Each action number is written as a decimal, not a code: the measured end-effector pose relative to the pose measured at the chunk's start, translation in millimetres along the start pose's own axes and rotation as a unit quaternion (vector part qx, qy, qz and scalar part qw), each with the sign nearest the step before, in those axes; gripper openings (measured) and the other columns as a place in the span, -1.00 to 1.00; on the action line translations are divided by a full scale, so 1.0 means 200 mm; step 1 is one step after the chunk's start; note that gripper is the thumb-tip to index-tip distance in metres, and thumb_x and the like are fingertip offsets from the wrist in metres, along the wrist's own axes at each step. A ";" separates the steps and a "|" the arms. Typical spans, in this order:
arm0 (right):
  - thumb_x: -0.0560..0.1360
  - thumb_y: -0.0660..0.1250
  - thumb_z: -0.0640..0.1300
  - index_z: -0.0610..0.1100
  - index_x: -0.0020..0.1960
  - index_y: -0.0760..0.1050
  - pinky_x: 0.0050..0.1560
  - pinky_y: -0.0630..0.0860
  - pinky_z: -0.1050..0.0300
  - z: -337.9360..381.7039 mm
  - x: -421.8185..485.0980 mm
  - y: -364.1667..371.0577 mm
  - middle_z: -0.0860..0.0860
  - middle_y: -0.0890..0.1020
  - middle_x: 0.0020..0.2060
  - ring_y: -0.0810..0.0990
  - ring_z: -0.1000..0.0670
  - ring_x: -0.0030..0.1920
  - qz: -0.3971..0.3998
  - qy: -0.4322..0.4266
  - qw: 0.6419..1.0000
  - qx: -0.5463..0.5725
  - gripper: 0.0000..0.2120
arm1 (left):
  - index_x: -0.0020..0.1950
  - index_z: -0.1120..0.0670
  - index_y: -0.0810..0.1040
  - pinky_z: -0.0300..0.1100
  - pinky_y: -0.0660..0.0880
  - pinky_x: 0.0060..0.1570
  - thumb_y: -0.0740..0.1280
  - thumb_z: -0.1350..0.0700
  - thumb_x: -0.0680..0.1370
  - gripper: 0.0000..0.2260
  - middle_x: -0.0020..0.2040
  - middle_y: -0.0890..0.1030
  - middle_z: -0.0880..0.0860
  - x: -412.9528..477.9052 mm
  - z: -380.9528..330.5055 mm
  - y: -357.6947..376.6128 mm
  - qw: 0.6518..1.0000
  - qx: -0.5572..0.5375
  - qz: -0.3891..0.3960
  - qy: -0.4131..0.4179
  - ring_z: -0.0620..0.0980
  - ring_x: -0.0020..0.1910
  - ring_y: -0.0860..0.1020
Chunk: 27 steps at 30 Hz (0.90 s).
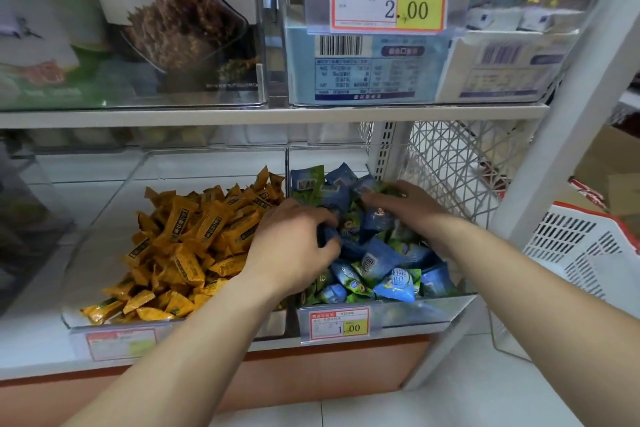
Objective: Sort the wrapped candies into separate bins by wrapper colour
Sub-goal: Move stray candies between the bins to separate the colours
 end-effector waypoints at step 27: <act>0.41 0.07 0.51 0.22 0.08 0.67 0.41 0.34 0.01 0.27 -0.31 0.07 0.17 0.62 0.23 0.56 0.13 0.26 0.177 -0.139 0.973 -0.043 -0.43 | -0.20 -0.09 0.61 -0.21 0.44 -0.35 0.12 -0.41 0.43 -0.53 -0.22 0.62 -0.11 0.09 -0.01 -0.22 0.998 0.060 -0.024 -0.020 -0.11 -0.28 0.55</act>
Point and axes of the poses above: each hand's wrist, its own x-axis towards the middle knuckle, its own y-axis out of the palm, z = x × y, the point moved 8 cm from there along x, towards the middle knuckle
